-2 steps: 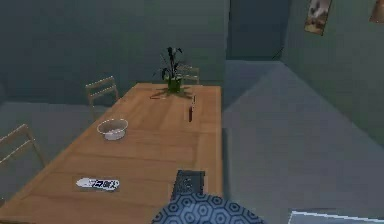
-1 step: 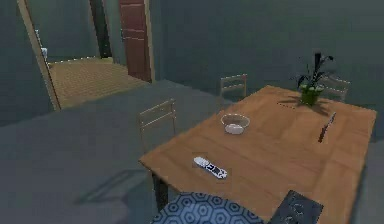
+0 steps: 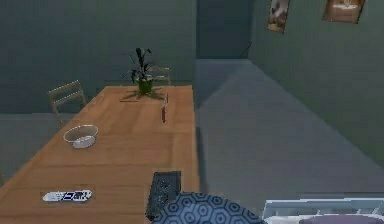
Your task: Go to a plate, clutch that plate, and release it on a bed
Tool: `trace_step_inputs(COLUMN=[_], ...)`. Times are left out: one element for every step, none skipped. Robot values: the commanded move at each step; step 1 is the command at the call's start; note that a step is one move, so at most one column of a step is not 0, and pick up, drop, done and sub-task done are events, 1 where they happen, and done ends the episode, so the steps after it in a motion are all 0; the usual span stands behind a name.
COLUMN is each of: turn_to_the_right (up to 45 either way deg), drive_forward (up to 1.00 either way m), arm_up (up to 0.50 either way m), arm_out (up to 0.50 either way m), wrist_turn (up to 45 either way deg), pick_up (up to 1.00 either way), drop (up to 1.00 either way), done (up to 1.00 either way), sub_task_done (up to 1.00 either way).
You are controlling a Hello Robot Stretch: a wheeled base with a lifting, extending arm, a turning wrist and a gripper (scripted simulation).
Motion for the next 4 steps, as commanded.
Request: trace_step_inputs(turn_to_the_right=[30.0, 0.0, 0.0, 0.0], drive_forward=[0.00, 0.00, 0.00, 0.00], arm_up=[0.00, 0.00, 0.00, -0.40], arm_out=[0.00, 0.48, 0.00, 0.00], wrist_turn=[0.0, 0.0, 39.0, 0.0], pick_up=[0.00, 0.00, 0.00, 0.00], drop=[0.00, 0.00, 0.00, 0.00], done=[0.00, 0.00, 0.00, 0.00], sub_task_done=[0.00, 0.00, 0.00, 0.00])
